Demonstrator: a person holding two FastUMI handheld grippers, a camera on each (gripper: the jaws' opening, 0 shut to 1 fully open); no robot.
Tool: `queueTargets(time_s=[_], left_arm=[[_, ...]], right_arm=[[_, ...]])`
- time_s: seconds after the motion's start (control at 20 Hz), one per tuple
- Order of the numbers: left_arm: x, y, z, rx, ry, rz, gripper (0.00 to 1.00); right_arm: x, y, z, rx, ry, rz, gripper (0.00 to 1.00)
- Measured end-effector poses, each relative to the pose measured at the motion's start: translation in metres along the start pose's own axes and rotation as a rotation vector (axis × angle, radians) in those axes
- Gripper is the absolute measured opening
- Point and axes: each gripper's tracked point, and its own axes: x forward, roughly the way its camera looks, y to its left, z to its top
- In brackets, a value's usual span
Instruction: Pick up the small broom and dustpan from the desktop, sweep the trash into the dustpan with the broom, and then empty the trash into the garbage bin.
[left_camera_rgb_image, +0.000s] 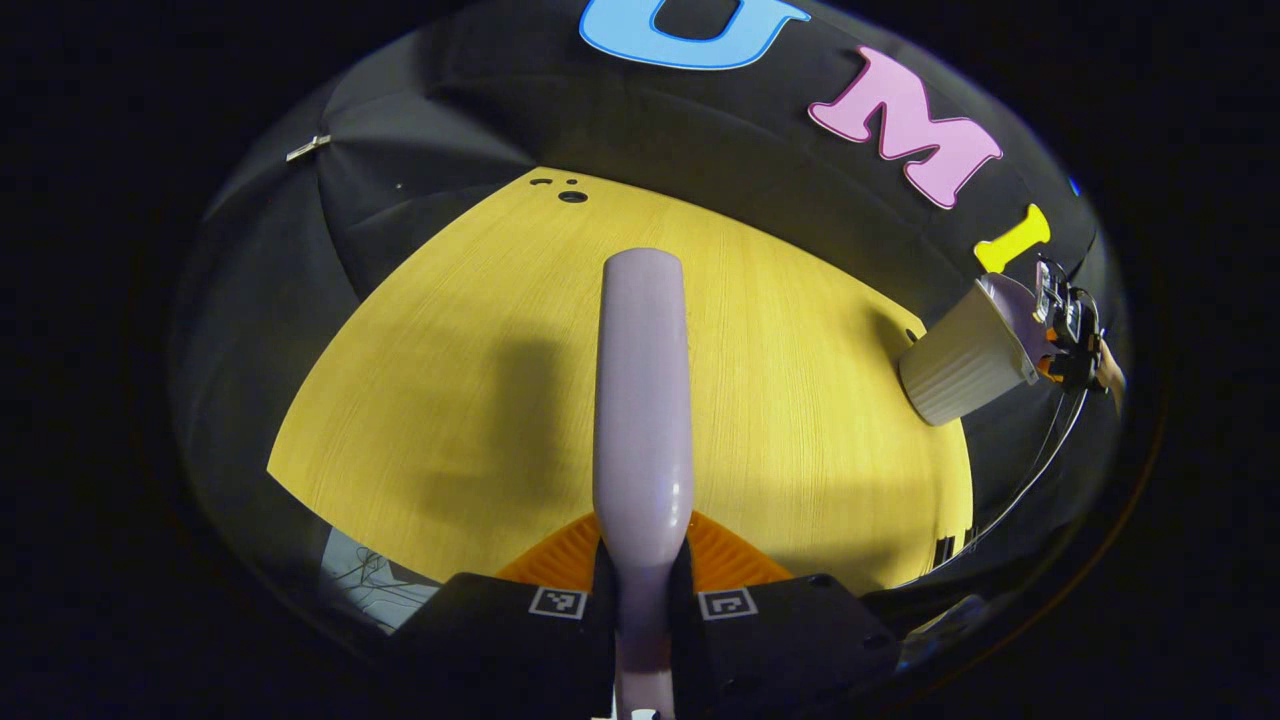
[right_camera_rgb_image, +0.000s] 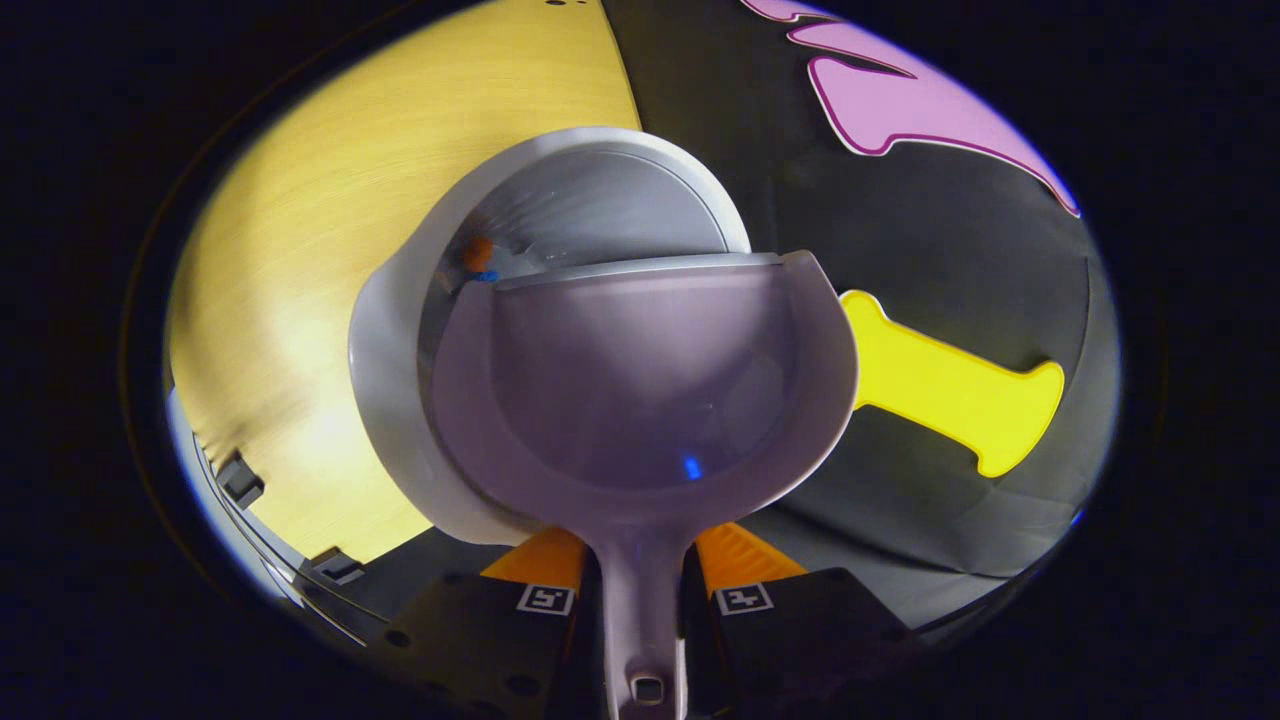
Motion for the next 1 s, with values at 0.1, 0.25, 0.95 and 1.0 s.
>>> queueTargets(time_s=[0.1,0.25,0.95,1.0], left_arm=[[-0.002,-0.003,0.004,-0.018,-0.009,-0.014,0.26],[-0.004,-0.002,0.004,-0.013,-0.02,-0.008,0.26],[-0.043,-0.008,0.022,0.046,-0.151,0.016,0.26],[-0.046,-0.011,0.022,0.063,-0.156,0.014,0.26]], right_arm=[[0.002,-0.002,-0.003,0.058,0.008,0.004,0.36],[0.003,-0.001,-0.006,0.234,-0.008,0.029,0.34],[-0.032,0.002,-0.043,1.185,-0.132,0.114,0.36],[-0.031,0.005,-0.04,1.238,-0.145,0.125,0.36]])
